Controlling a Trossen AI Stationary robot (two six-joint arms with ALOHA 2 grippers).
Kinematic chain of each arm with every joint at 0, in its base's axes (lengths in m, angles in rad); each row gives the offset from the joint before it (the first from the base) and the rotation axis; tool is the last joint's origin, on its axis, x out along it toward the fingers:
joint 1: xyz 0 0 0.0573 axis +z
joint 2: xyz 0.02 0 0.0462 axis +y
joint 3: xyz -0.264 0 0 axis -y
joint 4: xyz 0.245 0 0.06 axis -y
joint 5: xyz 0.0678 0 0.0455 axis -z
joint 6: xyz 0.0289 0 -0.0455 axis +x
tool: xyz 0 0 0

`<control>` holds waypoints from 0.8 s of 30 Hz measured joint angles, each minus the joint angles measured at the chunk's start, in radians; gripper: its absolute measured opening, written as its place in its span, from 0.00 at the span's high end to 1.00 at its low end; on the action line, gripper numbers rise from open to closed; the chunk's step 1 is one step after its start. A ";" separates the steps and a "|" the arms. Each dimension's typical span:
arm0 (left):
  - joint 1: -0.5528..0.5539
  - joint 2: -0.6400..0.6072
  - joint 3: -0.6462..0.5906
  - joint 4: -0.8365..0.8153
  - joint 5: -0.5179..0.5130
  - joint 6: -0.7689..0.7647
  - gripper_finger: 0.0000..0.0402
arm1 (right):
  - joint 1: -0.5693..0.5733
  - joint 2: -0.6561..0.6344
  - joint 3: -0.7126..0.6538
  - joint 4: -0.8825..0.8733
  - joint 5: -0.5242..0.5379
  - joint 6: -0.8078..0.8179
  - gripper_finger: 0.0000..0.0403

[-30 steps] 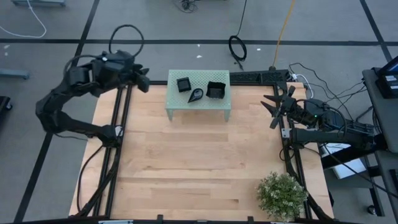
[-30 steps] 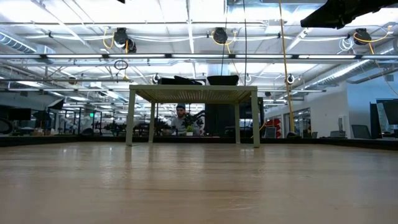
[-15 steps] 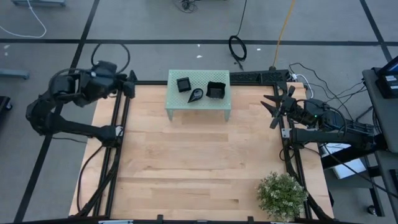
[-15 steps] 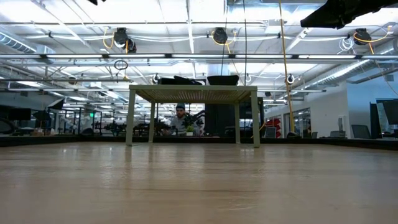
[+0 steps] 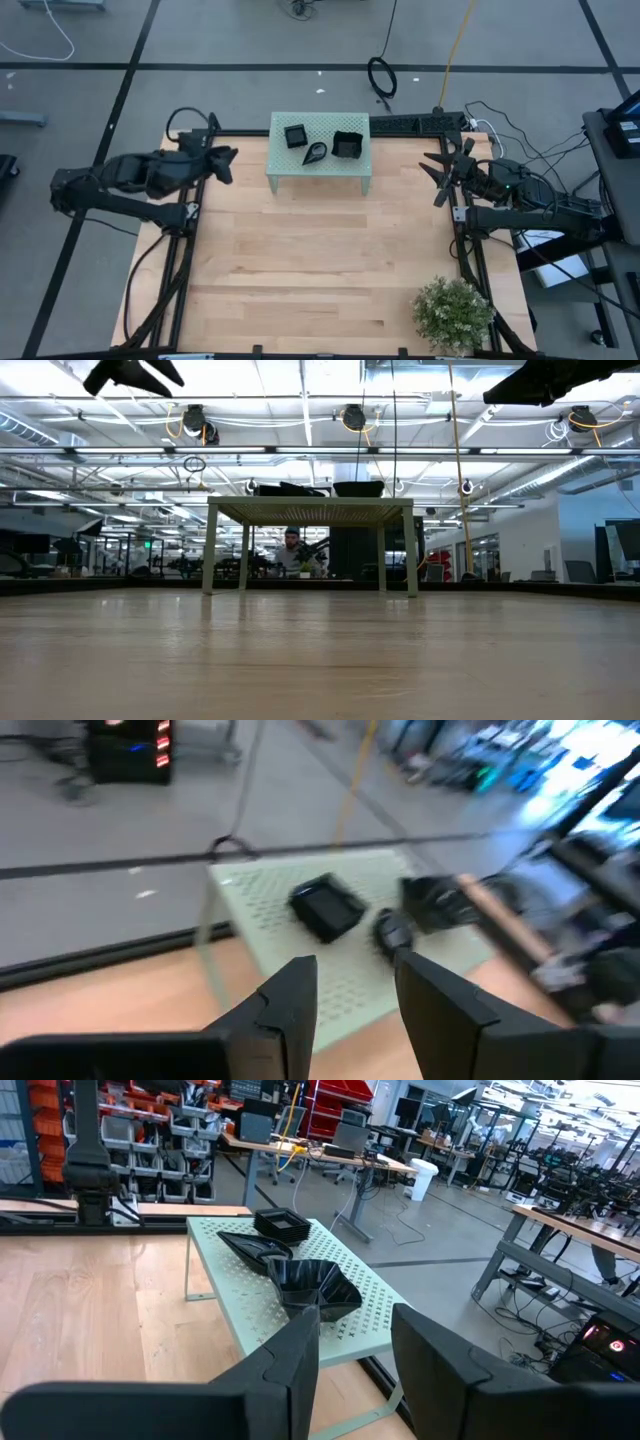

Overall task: Pick & Place Mini shaped plates
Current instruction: Return to Home Position

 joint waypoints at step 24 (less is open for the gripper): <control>-0.110 -0.410 -0.581 0.892 0.019 0.277 0.65 | 0.000 0.000 0.000 0.000 0.000 0.000 0.71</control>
